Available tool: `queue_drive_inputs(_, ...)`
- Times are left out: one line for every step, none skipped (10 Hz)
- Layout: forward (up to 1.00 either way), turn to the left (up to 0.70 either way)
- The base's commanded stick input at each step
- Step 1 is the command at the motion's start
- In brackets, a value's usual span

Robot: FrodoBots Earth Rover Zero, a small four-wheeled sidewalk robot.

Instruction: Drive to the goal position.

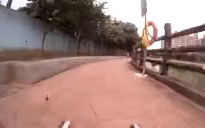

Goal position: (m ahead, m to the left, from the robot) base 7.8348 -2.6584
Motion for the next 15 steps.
queue_drive_inputs(1.0, -0.3)
queue_drive_inputs(1.0, -0.4)
queue_drive_inputs(1.0, -0.27)
queue_drive_inputs(1.0, 0.0)
queue_drive_inputs(1.0, 0.0)
queue_drive_inputs(1.0, 0.0)
queue_drive_inputs(1.0, 0.0)
queue_drive_inputs(1.0, 0.0)
queue_drive_inputs(1.0, 0.0)
queue_drive_inputs(1.0, -0.24)
queue_drive_inputs(1.0, -0.4)
queue_drive_inputs(1.0, -0.39)
queue_drive_inputs(1.0, -0.37)
queue_drive_inputs(1.0, -0.13)
queue_drive_inputs(1.0, 0.0)
